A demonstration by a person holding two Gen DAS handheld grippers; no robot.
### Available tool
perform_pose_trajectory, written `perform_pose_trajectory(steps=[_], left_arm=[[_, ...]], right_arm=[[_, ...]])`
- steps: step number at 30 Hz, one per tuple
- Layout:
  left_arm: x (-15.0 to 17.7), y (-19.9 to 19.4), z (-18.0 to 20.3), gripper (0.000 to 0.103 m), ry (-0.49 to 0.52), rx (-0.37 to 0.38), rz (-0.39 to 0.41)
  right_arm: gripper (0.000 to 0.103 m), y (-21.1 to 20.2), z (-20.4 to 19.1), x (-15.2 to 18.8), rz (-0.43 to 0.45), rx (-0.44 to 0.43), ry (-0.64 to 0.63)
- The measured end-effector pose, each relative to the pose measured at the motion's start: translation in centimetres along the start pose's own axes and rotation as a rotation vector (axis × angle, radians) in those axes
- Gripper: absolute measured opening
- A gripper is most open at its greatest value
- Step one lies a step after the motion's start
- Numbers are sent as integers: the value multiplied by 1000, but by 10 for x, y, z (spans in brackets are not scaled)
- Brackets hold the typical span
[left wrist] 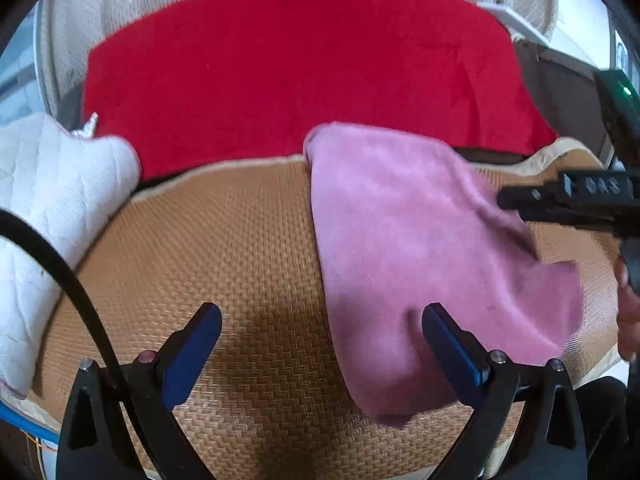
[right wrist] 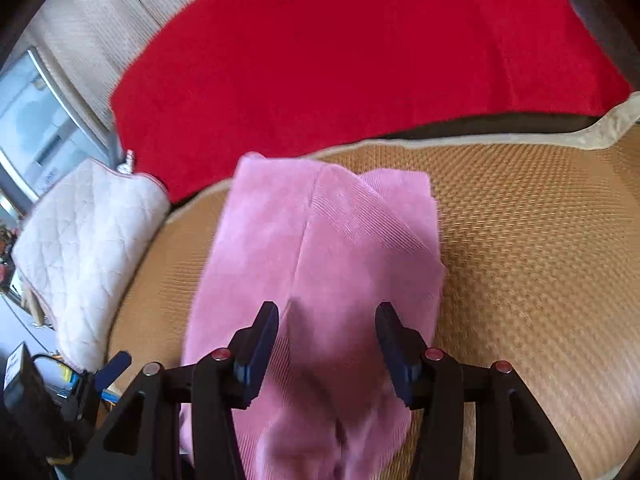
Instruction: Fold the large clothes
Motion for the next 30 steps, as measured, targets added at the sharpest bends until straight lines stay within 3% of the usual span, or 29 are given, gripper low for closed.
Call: perform_pose_trajectory(steps=[5, 14, 23, 30], left_arm=[[-4, -48, 2, 101, -13, -48, 96], [-21, -107, -2, 101, 26, -131, 189], [-31, -167, 1, 101, 28, -192, 272], [-31, -195, 4, 101, 9, -190, 283]], right_arm=[[59, -53, -14, 19, 61, 13, -66], [66, -131, -51, 46, 169, 47, -169], [73, -185, -72, 66, 274, 105, -241], [73, -206, -74, 80, 286, 135, -242]])
Point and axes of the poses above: each gripper's, at about its wrist camera, not at the fingertips, and y roughly the way its jaws point, z to its right, x to its underside, the point moved 6 cm from there along y, roughly the way its jaws point, and after that the axes turned 3 degrees about z, right-handed, at the moved point
